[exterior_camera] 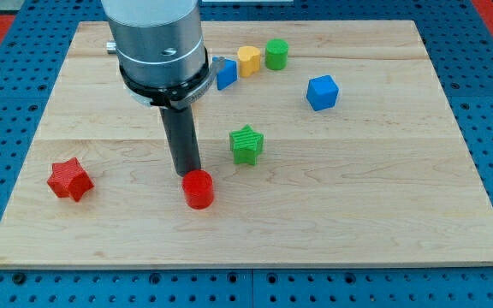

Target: Slide the red circle below the green star

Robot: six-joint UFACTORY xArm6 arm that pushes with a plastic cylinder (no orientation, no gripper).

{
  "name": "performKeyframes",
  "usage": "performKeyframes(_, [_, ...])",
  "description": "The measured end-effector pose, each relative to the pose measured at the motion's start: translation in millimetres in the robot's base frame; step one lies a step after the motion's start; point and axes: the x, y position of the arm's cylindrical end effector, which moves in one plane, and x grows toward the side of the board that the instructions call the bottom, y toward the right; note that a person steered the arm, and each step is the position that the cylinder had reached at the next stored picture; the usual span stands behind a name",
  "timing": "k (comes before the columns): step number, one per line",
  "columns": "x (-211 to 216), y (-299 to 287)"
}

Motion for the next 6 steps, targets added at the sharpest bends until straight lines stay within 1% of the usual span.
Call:
performKeyframes(1, [1, -30])
performKeyframes(2, [37, -23])
performKeyframes(3, [47, 25])
performKeyframes(4, [13, 49])
performKeyframes(5, [18, 31])
performKeyframes(6, [5, 18])
